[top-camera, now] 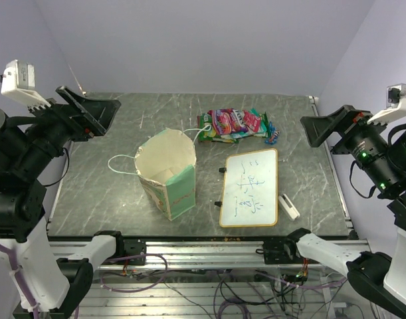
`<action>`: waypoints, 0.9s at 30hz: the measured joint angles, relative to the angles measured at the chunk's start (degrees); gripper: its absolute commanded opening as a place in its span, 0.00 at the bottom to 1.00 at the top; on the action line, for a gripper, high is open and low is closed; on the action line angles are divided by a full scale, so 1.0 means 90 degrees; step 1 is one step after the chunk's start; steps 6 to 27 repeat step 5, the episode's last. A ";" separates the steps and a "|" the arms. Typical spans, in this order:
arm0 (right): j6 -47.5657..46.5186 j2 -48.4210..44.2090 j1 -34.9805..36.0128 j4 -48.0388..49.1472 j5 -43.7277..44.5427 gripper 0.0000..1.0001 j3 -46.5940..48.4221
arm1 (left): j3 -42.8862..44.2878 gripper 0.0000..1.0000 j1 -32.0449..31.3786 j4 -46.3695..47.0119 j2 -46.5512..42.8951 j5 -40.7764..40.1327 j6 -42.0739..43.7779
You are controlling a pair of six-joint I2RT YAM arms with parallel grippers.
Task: Take the snacks out of the paper bag
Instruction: Reset both arms
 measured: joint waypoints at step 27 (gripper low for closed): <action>-0.0019 0.0102 -0.0002 0.0007 0.0073 1.00 0.0051 | 0.0000 0.91 -0.0002 -0.0002 0.0034 0.0034 0.0019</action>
